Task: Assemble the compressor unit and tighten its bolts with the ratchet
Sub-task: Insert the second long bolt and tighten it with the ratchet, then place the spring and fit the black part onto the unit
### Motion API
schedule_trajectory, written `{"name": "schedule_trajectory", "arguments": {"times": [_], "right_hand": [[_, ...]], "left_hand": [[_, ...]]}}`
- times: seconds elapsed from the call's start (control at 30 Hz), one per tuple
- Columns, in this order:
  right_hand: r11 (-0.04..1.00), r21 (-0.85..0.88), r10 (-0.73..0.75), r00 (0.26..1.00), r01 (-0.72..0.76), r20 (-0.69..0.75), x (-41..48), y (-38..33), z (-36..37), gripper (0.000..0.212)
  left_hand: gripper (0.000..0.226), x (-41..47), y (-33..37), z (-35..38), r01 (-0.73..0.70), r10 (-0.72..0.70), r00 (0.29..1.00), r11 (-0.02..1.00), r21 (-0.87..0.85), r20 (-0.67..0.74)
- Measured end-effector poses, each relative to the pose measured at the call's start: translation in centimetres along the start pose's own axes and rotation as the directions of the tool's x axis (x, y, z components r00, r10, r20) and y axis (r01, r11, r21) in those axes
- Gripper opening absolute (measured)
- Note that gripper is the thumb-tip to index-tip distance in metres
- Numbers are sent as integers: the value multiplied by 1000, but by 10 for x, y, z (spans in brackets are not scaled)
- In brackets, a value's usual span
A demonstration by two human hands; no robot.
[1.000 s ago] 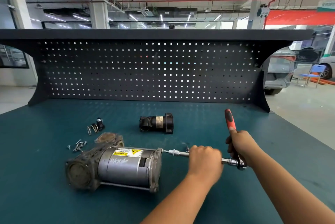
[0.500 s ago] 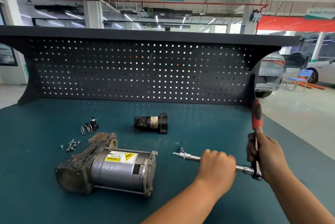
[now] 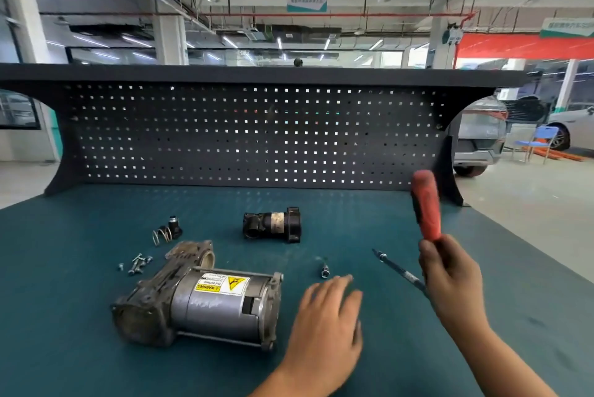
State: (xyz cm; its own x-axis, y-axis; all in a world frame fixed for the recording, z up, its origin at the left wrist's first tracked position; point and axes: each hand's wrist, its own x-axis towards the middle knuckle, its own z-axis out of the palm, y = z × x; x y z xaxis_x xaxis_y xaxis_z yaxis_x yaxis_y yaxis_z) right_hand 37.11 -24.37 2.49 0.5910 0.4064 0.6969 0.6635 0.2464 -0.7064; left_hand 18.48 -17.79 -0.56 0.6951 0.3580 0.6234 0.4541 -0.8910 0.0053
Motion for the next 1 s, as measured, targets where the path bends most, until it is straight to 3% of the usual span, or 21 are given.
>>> {"name": "schedule_trajectory", "arguments": {"times": [0.13,0.23,0.37,0.57,0.67,0.87,1.0], "right_hand": [[997,-76,-18,996,25,92,-12,3,19,35],[989,-133,-31,978,60,206,-19,8,25,34],[949,-269,-15,876,164,483,-25,10,30,29],[862,-429,48,798,271,600,-29,6,44,16],[855,-452,91,784,255,614,-31,6,47,15],[776,-516,130,709,362,693,-32,9,54,15],[795,-516,160,710,319,685,-34,11,56,19]], "left_hand": [[53,-18,-37,-25,175,-169,982,981,83,-83],[62,-29,-61,-42,330,-331,943,941,71,10],[80,-44,-93,-43,508,-512,853,859,69,100],[99,-52,-102,-43,444,-460,874,887,127,155],[102,-55,-106,-41,396,-422,883,905,153,205],[110,-42,-108,-46,257,-304,913,947,193,273],[109,-31,-97,-42,177,-208,936,975,131,284]]}}
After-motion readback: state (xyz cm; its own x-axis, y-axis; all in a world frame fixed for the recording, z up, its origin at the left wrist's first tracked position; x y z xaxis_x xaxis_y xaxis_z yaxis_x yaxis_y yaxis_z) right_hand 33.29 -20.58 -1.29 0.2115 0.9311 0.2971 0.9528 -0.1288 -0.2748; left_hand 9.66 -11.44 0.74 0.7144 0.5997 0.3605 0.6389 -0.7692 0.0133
